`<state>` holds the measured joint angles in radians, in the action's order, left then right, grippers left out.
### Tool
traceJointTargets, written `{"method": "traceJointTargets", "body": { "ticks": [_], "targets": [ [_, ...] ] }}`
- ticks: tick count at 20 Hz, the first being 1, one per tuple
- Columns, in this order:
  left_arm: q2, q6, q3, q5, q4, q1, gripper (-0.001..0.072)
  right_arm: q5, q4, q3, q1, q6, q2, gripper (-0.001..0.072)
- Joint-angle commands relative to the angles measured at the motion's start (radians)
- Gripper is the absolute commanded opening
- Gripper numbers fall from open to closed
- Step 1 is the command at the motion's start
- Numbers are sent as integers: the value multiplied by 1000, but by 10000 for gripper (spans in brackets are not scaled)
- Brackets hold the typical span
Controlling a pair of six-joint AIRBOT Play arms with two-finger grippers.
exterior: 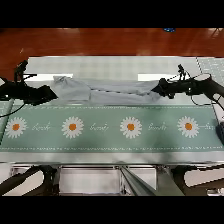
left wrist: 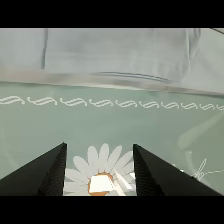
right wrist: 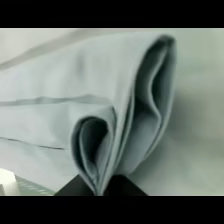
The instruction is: Fold the shirts.
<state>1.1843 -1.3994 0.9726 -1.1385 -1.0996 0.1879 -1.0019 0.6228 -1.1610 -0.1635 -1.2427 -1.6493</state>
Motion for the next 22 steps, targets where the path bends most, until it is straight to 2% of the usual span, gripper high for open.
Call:
{"method": "traceJointTargets", "body": {
  "ticks": [1,6,7,8,9,10,12,15,16,19,22],
  "targets": [
    [6,0,-11,6,-1,-6,508,-66,-9,-68,-4,5,59,21],
    [18,0,-10,6,2,-7,497,-169,128,-68,-71,-35,208,21],
    [29,0,-5,1,30,-8,289,-210,179,-67,-80,-48,245,21],
    [39,26,-5,6,109,-14,30,-246,232,-64,-85,-65,285,21],
    [46,95,-5,24,201,-38,17,-278,284,-55,-85,-76,337,21],
    [50,128,-5,56,262,-75,16,-304,340,-39,-85,-87,403,21],
    [53,135,-4,174,300,-199,16,-337,389,18,-84,-109,557,20],
    [81,135,6,399,296,-458,16,-367,398,133,-84,-154,803,20],
    [114,134,34,428,295,-538,16,-377,398,165,-84,-175,872,20],
    [301,126,214,388,280,-739,16,-419,397,226,-84,-236,1033,20],
    [526,75,460,248,282,-861,17,-459,395,235,-84,-267,1110,20]
  ]
}}
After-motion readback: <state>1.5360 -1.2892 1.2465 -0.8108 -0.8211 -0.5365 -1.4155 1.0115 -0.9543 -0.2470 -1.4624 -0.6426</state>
